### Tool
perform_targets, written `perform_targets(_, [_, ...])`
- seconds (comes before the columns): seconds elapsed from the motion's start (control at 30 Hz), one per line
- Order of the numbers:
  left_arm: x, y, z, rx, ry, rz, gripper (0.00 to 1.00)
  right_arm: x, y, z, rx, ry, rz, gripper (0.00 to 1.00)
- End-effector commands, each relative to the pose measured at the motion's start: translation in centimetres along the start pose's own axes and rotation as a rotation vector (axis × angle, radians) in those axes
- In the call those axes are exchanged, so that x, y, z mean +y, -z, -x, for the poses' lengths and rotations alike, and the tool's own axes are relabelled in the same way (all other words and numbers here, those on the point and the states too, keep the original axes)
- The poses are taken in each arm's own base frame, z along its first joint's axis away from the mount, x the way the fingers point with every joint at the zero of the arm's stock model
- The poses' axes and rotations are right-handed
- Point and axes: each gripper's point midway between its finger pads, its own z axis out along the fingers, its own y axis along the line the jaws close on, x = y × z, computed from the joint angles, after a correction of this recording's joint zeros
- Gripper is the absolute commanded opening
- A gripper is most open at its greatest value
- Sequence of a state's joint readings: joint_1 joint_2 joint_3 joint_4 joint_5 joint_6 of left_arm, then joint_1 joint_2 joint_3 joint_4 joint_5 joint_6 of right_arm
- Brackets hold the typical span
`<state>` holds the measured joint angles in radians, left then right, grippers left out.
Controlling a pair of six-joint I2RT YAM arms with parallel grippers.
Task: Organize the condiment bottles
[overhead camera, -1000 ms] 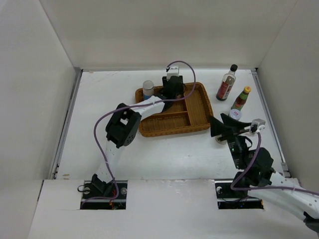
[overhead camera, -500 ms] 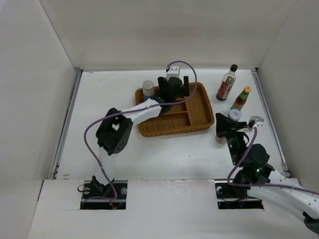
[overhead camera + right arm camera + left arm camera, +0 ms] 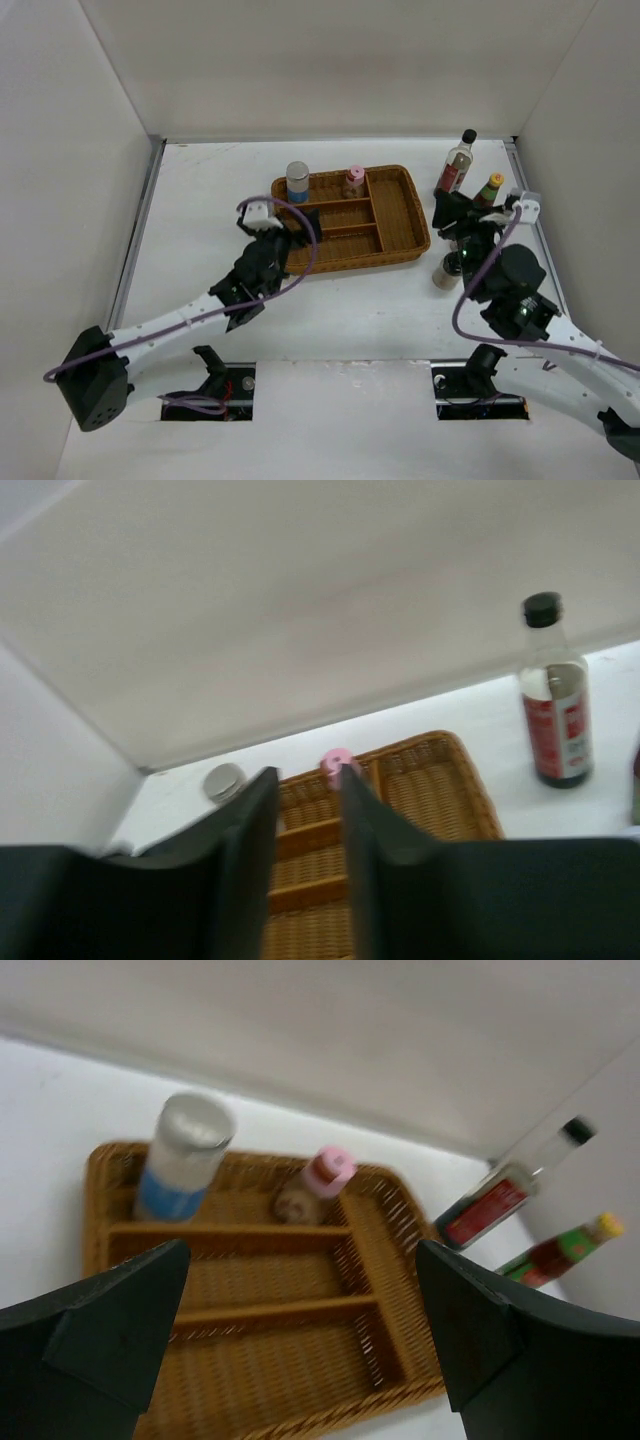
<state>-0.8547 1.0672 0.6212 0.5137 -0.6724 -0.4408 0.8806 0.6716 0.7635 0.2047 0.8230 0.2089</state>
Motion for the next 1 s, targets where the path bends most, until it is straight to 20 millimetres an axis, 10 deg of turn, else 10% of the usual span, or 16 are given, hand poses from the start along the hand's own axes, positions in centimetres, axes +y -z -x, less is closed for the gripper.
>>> perform_targets(0.0, [3.6, 3.0, -2.5, 0.009, 0.047, 0.049, 1.00, -2.0, -2.7, 0.2, 0.039, 0.141, -0.137, 0.51])
perform_targets(0.3, [9.3, 7.0, -4.8, -0.037, 0.144, 0.069, 1.00, -9.7, -11.0, 0.4, 0.100, 0.222, -0.387, 0.90])
perform_targets(0.97, [12.2, 7.9, -4.7, -0.108, 0.210, 0.149, 1.00, -19.3, -24.3, -6.0, 0.326, 0.280, -0.512, 0.99])
